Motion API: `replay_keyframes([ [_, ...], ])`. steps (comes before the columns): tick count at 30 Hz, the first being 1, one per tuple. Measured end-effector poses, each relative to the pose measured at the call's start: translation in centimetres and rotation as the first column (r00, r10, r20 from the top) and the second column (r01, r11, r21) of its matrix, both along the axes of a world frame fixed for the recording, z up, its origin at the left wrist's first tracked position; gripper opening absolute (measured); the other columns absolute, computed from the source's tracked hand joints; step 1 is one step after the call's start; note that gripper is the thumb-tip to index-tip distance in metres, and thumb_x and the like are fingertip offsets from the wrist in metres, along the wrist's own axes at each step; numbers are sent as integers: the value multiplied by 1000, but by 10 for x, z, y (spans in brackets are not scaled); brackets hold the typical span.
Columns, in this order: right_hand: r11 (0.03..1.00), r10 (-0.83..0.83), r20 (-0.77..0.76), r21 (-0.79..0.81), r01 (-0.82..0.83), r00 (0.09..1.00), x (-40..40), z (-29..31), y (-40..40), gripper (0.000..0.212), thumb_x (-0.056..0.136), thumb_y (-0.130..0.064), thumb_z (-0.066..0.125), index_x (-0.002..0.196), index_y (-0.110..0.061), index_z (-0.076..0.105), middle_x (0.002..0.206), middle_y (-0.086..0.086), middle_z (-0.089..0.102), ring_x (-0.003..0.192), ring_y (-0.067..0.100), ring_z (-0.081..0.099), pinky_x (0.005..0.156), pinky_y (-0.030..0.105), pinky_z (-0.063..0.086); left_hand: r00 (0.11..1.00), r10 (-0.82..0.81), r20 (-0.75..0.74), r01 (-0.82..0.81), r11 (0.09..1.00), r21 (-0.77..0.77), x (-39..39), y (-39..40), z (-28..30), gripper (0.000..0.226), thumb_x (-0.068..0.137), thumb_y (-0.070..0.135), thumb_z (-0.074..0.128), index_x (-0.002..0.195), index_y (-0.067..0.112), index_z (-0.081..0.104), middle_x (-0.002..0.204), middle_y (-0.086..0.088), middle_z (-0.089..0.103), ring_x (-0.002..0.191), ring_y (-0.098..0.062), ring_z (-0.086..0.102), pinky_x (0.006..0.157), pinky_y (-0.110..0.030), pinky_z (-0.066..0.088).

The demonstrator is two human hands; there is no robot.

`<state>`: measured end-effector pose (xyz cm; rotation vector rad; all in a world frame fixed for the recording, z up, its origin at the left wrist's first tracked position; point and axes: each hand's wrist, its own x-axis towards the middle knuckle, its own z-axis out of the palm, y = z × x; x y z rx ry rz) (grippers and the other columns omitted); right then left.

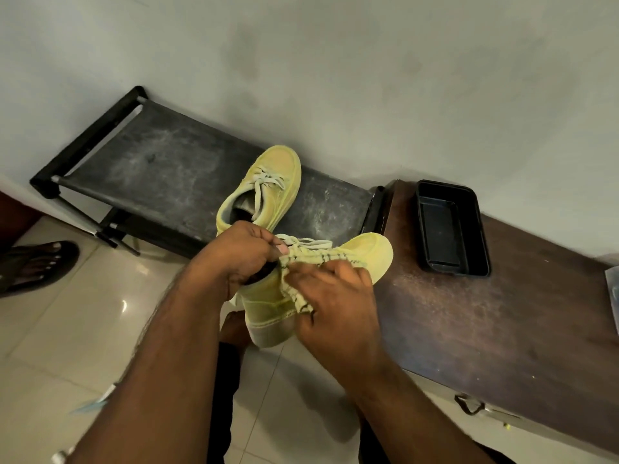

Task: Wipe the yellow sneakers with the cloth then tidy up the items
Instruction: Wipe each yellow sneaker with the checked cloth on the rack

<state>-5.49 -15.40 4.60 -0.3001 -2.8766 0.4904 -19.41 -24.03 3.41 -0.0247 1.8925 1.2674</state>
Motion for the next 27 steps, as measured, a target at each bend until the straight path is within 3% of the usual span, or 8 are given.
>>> replay_keyframes([
  [2, 999, -52, -6, -12, 52, 999, -6, 1, 3, 47, 63, -24, 39, 95, -24, 73, 104, -13, 71, 83, 18, 56, 71, 33, 43, 1000, -5, 6, 5, 1000, -6, 0, 2, 1, 13, 86, -6, 62, 84, 4, 71, 76, -9, 68, 75, -19, 61, 67, -24, 51],
  [6, 996, 74, -23, -46, -75, 997, -1, -3, -2, 41, 63, -19, 44, 92, -15, 73, 98, -4, 72, 75, 21, 56, 66, 34, 50, 999, -34, 5, 35, 999, -27, 2, 0, 2, 18, 87, -6, 59, 78, 6, 68, 46, 5, 59, 53, -10, 51, 48, -16, 41],
  [11, 987, -153, -1, -48, 153, 988, -11, -1, 21, 39, 60, -12, 59, 96, -12, 72, 99, -1, 72, 80, 22, 58, 70, 34, 55, 994, -106, -12, 106, 994, -14, 3, -2, 1, 10, 89, 3, 64, 81, 6, 71, 53, 5, 61, 52, -5, 55, 50, -16, 43],
  [16, 989, 136, 24, -56, -135, 990, 0, 1, -3, 43, 65, -18, 44, 97, -12, 73, 100, -3, 71, 74, 20, 55, 64, 33, 52, 991, -129, -30, 128, 991, -28, 1, -3, -2, 21, 89, -5, 58, 76, 7, 70, 60, 2, 64, 63, -13, 55, 60, -21, 45],
  [19, 996, -87, 118, -20, 90, 989, -6, 9, 21, 39, 68, -12, 56, 103, -17, 72, 98, -5, 70, 81, 19, 54, 69, 37, 52, 983, -177, -38, 176, 984, -37, 0, -4, -4, 18, 91, 4, 61, 78, 7, 72, 71, -3, 68, 75, -20, 59, 78, -31, 51],
  [22, 962, -273, 174, 23, 273, 946, -6, 12, 50, 37, 76, -14, 63, 112, -22, 69, 105, -5, 69, 97, 17, 52, 84, 38, 49, 978, -197, -61, 194, 979, -56, 1, -2, -4, 22, 91, 6, 61, 72, 12, 69, 69, -1, 62, 73, -16, 54, 75, -29, 45],
  [25, 986, -165, 135, -5, 167, 977, -7, 11, 36, 35, 65, -9, 62, 96, -19, 74, 93, -5, 72, 89, 21, 55, 77, 37, 48, 986, -166, -28, 166, 986, -7, 0, 0, -4, 16, 91, 7, 61, 77, 4, 68, 70, -4, 61, 75, -19, 54, 77, -33, 46],
  [27, 999, -35, 136, -28, 39, 990, -5, 8, 22, 34, 58, -13, 56, 87, -18, 74, 86, -7, 71, 84, 20, 56, 75, 35, 46, 987, -163, -6, 163, 986, 28, 1, -1, -4, 17, 90, 12, 64, 79, 0, 67, 65, -7, 58, 64, -19, 53, 70, -31, 47],
])
